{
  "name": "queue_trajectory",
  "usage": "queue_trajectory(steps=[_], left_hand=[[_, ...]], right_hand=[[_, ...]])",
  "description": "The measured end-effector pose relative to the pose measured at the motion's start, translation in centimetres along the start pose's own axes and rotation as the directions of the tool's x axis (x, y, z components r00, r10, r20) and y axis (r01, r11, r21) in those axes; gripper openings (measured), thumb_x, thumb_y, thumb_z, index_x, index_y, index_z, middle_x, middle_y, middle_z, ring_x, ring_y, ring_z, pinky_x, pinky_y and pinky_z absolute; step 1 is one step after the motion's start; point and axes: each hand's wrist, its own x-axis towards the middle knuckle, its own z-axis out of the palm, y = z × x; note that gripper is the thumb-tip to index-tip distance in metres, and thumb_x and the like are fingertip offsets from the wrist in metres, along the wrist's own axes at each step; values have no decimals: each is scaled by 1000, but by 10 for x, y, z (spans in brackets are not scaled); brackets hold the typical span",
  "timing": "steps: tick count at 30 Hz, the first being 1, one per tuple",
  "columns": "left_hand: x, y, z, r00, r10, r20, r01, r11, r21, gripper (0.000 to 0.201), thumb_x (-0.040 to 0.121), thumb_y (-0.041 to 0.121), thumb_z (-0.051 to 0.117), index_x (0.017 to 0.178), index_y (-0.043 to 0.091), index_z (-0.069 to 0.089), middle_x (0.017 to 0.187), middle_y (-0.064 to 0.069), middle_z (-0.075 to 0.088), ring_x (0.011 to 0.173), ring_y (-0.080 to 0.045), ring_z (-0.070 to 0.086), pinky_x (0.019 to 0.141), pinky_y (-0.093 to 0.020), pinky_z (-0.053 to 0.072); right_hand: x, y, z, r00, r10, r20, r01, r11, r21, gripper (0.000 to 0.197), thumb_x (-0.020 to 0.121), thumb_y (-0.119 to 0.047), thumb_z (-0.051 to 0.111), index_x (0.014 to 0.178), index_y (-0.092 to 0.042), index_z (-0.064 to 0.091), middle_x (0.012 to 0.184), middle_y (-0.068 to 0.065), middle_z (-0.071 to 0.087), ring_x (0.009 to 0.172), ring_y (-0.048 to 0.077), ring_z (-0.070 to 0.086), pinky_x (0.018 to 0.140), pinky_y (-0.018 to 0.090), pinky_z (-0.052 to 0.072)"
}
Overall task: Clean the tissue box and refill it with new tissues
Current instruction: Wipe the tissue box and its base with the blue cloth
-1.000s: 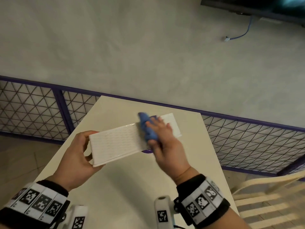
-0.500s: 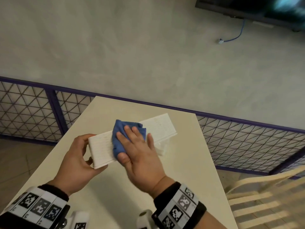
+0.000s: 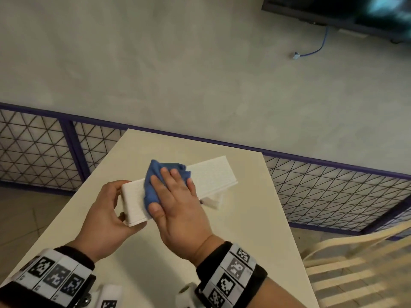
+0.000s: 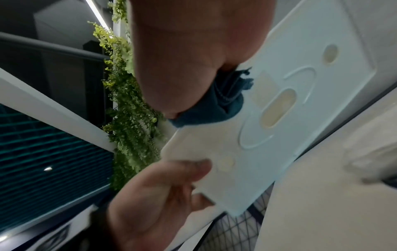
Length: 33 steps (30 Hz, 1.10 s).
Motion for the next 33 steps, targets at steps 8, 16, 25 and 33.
queue_trajectory(steps=[8,16,25,33], left_hand=[[1,-2,-12,1000,6,15,-6,999,49,83,54,4,90,109,45,44,124,9,49,120,-10,47,81,-43,56],[15,25,12,994,106,-10,-105,990,98,53,54,34,78,94,49,47,96,15,57,88,7,55,69,-15,47],[15,18,4,998,64,2,-63,985,163,77,53,19,89,105,47,41,117,8,48,102,16,43,79,-29,49],[24,26,23,991,129,-21,-125,982,139,68,59,13,86,112,26,45,113,-1,48,91,20,47,71,-7,43]], right_hand=[[12,95,-26,917,353,-187,-357,934,16,61,94,-51,14,149,-26,20,160,-2,15,147,12,5,119,41,-4],[8,-6,14,999,13,-42,-13,1000,3,56,95,-51,22,148,-32,22,160,-6,13,145,6,-6,117,34,-13],[7,72,-19,970,190,-149,-207,972,-108,52,93,-56,13,144,-47,18,157,-19,12,146,2,3,114,50,-17],[4,-4,3,995,12,-102,-23,994,-107,50,96,-51,20,145,-43,22,159,-11,17,147,10,2,111,50,-24]])
